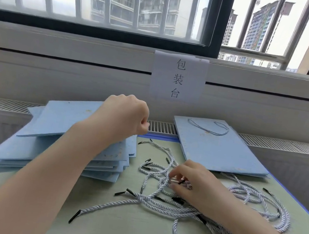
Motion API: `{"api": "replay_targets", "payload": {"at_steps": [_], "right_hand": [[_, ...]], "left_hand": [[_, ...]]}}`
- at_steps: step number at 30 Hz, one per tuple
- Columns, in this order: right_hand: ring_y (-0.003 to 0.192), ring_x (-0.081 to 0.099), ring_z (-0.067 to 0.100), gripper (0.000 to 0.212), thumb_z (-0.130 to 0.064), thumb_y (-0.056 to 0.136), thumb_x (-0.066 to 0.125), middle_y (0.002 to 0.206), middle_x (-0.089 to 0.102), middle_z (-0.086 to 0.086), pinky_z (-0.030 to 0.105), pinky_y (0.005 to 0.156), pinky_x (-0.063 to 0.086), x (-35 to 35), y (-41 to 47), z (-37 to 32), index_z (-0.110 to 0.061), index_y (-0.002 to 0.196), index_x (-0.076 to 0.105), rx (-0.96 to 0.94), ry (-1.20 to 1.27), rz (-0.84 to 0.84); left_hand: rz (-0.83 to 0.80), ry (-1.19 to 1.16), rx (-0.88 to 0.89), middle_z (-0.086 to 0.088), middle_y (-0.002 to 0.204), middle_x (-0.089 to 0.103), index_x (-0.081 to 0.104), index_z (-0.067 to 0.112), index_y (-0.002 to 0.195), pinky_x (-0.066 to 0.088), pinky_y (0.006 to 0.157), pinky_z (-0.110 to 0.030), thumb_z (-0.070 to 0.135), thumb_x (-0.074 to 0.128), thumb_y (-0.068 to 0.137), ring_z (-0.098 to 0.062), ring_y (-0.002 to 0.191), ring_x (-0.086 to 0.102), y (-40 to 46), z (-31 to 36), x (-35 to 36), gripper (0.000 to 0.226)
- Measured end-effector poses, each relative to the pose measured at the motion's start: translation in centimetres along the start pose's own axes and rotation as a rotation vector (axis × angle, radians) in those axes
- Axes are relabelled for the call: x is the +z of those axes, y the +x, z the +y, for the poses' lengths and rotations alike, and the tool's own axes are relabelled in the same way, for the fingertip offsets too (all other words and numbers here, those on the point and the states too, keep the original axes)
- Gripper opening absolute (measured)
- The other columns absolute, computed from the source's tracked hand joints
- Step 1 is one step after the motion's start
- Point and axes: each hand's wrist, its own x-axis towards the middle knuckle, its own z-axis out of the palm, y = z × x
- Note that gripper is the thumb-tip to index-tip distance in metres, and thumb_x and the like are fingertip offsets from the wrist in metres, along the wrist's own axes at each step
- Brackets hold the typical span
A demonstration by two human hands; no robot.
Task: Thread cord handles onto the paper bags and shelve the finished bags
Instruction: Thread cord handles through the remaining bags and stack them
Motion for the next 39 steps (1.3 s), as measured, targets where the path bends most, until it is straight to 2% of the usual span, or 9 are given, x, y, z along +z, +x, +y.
{"api": "replay_targets", "payload": {"at_steps": [5,11,16,19,23,28,32,35,39], "right_hand": [[0.098,0.047,0.012,0.014,-0.029,0.091,0.057,0.101,0.051,-0.005,0.026,0.086,0.039,0.1,0.2,0.0,-0.024,0.104,0.058,-0.001,-0.044,0.018],[0.098,0.04,0.013,0.026,-0.025,0.091,0.06,0.101,0.046,-0.007,0.028,0.083,0.036,0.6,0.4,0.6,-0.031,0.116,0.056,-0.093,-0.109,0.078],[0.073,0.049,0.016,0.013,-0.039,0.081,0.058,0.081,0.051,-0.006,0.027,0.06,0.035,0.9,0.5,0.4,-0.028,0.082,0.063,-0.24,-0.195,0.229],[0.076,0.049,0.01,0.013,-0.029,0.093,0.053,0.084,0.05,-0.008,0.022,0.064,0.041,-0.7,0.6,-0.1,-0.02,0.084,0.056,-0.085,0.124,0.512],[0.062,0.057,0.01,0.019,-0.016,0.101,0.04,0.07,0.059,-0.002,0.021,0.06,0.051,-4.1,0.8,-0.3,-0.015,0.084,0.049,0.237,0.994,0.692],[0.034,0.029,0.006,0.023,-0.017,0.098,0.038,0.048,0.049,-0.002,0.012,0.031,0.016,-5.1,1.0,0.3,-0.011,0.077,0.041,0.552,1.519,0.417],[0.044,0.049,0.012,0.04,-0.041,0.094,0.049,0.055,0.053,0.0,0.015,0.041,0.032,-5.2,0.1,-0.5,-0.006,0.076,0.058,0.607,1.447,0.127],[0.034,0.045,0.009,0.034,-0.024,0.096,0.049,0.04,0.045,-0.004,0.017,0.035,0.033,-5.1,-0.1,0.2,-0.011,0.064,0.048,0.6,1.25,0.155],[0.046,0.06,0.016,0.017,-0.006,0.093,0.05,0.057,0.063,0.005,0.021,0.047,0.048,-6.3,0.3,2.3,-0.002,0.083,0.062,0.638,1.122,0.195]], "left_hand": [[0.128,-0.194,0.149,0.003,0.079,0.066,0.064,0.02,0.083,0.046,0.07,-0.028,0.038,0.05,0.09,-0.022,0.075,0.06,-0.7,3.2,-1.8,0.025],[0.171,-0.158,0.279,0.003,0.085,0.065,0.052,0.025,0.079,0.039,0.065,-0.027,0.043,0.042,0.093,-0.023,0.078,0.058,-0.5,5.0,-0.6,0.025],[0.31,-0.15,0.331,0.003,0.077,0.063,0.058,0.019,0.08,0.034,0.057,-0.027,0.039,0.041,0.095,-0.025,0.069,0.058,-0.5,5.3,0.0,0.031],[0.528,-0.176,0.345,0.004,0.054,0.056,0.059,0.018,0.061,0.032,0.047,-0.02,0.035,0.046,0.086,-0.024,0.044,0.051,-0.6,5.2,0.0,0.033],[0.64,-0.272,0.3,0.003,0.058,0.059,0.064,0.017,0.065,0.041,0.042,-0.027,0.037,0.041,0.088,-0.023,0.048,0.056,-0.9,5.8,-0.3,0.038],[0.756,-0.308,0.432,0.002,0.06,0.057,0.064,0.015,0.066,0.041,0.038,-0.03,0.03,0.049,0.091,-0.021,0.055,0.057,-2.0,8.3,0.1,0.033],[0.741,-0.209,0.638,0.002,0.06,0.053,0.062,0.016,0.065,0.036,0.042,-0.026,0.023,0.057,0.088,-0.018,0.056,0.053,-3.2,10.6,1.9,0.025],[0.661,-0.242,0.726,0.001,0.06,0.053,0.061,0.016,0.064,0.037,0.044,-0.028,0.02,0.06,0.084,-0.018,0.056,0.051,-3.7,11.5,3.0,0.021],[0.517,-0.312,0.591,0.001,0.082,0.066,0.068,0.017,0.073,0.046,0.064,-0.031,0.036,0.045,0.092,-0.021,0.082,0.062,-2.6,10.1,3.5,0.035]]}}
